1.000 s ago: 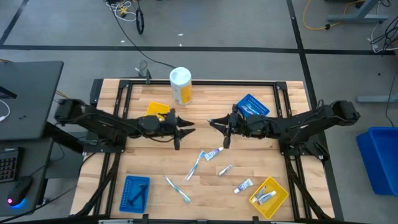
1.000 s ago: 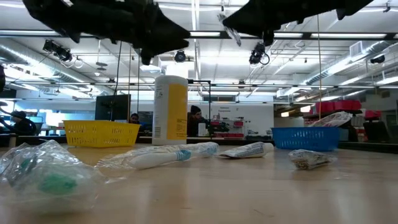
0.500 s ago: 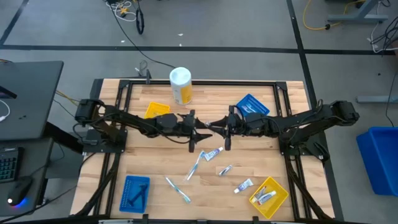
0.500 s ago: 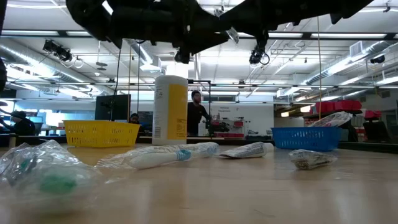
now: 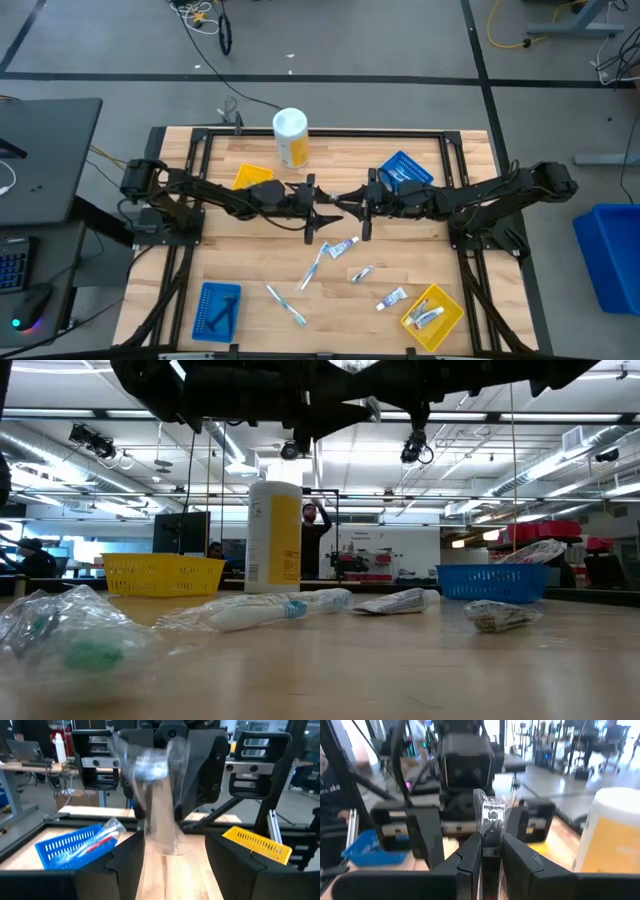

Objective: Pick & Place Travel size toiletries
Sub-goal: Put the silver nail cutter into the top yellow bin

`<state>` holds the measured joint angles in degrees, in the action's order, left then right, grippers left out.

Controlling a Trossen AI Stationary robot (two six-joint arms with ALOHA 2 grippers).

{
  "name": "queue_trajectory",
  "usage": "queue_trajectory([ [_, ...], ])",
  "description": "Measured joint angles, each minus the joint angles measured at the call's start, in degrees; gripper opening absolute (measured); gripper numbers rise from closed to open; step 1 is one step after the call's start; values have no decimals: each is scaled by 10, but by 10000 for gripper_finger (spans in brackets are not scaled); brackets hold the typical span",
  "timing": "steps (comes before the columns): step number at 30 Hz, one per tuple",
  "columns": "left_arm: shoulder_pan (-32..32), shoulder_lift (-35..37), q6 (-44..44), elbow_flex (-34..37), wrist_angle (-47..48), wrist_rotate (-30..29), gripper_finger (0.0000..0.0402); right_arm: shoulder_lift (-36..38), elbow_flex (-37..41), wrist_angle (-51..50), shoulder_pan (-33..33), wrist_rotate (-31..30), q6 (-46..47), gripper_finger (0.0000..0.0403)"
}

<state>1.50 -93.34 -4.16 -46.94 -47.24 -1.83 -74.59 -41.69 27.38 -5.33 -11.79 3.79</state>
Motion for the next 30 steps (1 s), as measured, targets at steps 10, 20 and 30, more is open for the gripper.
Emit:
queue_trajectory([
  [10, -2, 0, 2, 0, -23, -4, 151, -34, 0, 55, 15, 4, -2, 73],
  [20, -2, -1, -2, 0, 5, -42, 57, -48, 0, 85, 15, 2, -25, 74],
  [30, 0, -4, -27, 0, 25, -57, 67, -47, 0, 40, 16, -4, -49, 106],
])
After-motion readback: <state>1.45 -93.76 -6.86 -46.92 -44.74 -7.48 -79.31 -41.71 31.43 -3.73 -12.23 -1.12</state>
